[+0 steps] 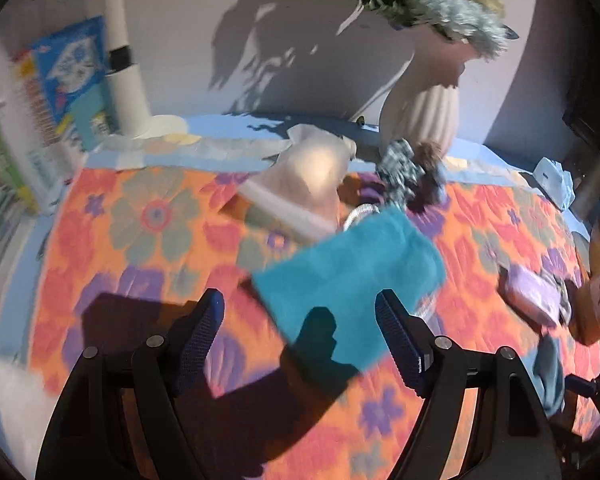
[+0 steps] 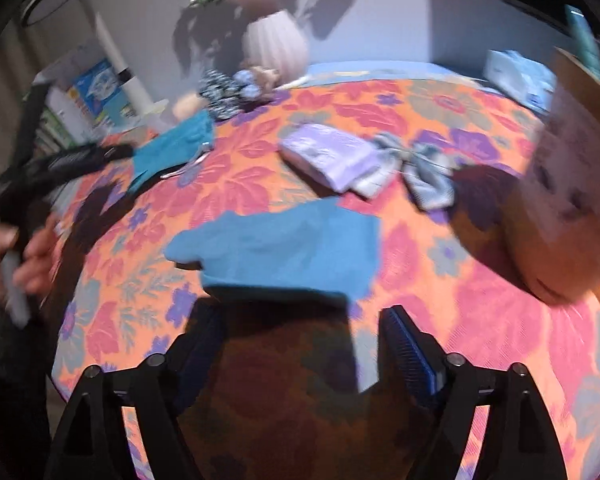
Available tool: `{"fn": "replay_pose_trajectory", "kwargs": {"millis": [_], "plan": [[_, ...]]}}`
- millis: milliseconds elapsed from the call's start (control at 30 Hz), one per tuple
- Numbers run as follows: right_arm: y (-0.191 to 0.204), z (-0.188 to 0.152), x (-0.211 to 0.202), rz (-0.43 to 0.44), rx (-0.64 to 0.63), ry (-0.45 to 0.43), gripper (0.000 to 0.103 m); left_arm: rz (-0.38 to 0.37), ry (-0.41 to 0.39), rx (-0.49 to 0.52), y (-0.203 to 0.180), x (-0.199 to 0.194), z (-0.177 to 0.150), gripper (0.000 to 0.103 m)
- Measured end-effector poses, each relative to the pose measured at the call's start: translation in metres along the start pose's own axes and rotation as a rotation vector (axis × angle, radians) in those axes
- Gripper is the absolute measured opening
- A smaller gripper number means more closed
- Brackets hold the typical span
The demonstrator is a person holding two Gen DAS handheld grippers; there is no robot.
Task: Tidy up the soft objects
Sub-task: 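Grasp the teal drawstring pouch with the left tool while the right tool grasps the light blue cloth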
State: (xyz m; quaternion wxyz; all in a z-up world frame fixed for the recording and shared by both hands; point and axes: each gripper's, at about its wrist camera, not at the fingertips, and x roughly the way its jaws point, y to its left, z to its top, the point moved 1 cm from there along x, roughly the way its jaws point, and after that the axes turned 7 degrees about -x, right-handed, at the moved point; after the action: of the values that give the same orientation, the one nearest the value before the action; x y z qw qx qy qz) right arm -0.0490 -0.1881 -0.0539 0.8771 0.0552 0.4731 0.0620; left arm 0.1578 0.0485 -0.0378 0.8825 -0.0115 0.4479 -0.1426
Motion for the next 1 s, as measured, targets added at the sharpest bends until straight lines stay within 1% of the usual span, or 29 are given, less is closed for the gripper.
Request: {"fn": "replay_pose_trajectory", "kwargs": {"millis": [100,200,233,267,300,367,400,433,500,533,600,700,767,833,867,933,967,1000], "plan": [[0.002,0.008,0.005,0.024,-0.03,-0.003,0.085,-0.024,0.025,0.021,0.001,0.028,0.015,0.077],[0.005,0.014,0.011,0.026,-0.05,0.0,0.085,-0.138,0.096,0.043,-0.005,0.044,0.015,0.077],[0.007,0.016,0.012,0.026,-0.056,-0.001,0.085,-0.155,0.106,0.059,-0.008,0.044,0.012,0.08],[0.008,0.018,0.013,0.029,-0.061,-0.001,0.085,-0.161,0.101,0.095,-0.013,0.04,0.008,0.081],[0.008,0.019,0.014,0.036,-0.066,-0.002,0.085,-0.186,0.12,0.124,-0.018,0.036,0.003,0.081],[0.008,0.021,0.016,0.041,-0.069,-0.006,0.085,-0.282,0.203,0.154,-0.024,0.03,-0.008,0.081],[0.008,0.022,0.017,0.044,-0.068,-0.008,0.085,-0.314,0.225,0.182,-0.029,0.025,-0.016,0.081],[0.007,0.023,0.018,0.047,-0.066,-0.009,0.085,-0.315,0.225,0.244,-0.039,0.014,-0.027,0.081],[0.006,0.026,0.019,0.053,-0.057,-0.013,0.085,-0.292,0.205,0.306,-0.05,0.004,-0.036,0.081],[0.005,0.026,0.02,0.054,-0.054,-0.013,0.086,-0.265,0.187,0.328,-0.055,-0.001,-0.038,0.082],[0.006,0.029,0.021,0.051,-0.052,-0.012,0.086,-0.221,0.171,0.339,-0.059,-0.003,-0.035,0.084],[0.008,0.033,0.024,0.044,-0.042,-0.008,0.086,-0.133,0.176,0.376,-0.067,0.01,-0.031,0.086],[0.01,0.034,0.025,0.03,-0.038,-0.006,0.086,-0.101,0.195,0.403,-0.07,0.021,-0.033,0.086],[0.012,0.032,0.025,0.009,-0.039,-0.008,0.086,-0.057,0.175,0.422,-0.074,0.024,-0.038,0.087],[0.015,0.032,0.026,-0.011,-0.044,-0.009,0.085,-0.052,0.152,0.416,-0.075,0.02,-0.039,0.087],[0.02,0.031,0.027,-0.058,-0.057,-0.015,0.073,-0.042,0.131,0.399,-0.077,0.019,-0.04,0.085],[0.023,0.031,0.028,-0.091,-0.074,-0.016,0.062,-0.028,0.123,0.389,-0.076,0.02,-0.039,0.078],[0.027,0.031,0.028,-0.112,-0.097,-0.021,0.048,-0.024,0.113,0.378,-0.076,0.019,-0.039,0.072]]}}
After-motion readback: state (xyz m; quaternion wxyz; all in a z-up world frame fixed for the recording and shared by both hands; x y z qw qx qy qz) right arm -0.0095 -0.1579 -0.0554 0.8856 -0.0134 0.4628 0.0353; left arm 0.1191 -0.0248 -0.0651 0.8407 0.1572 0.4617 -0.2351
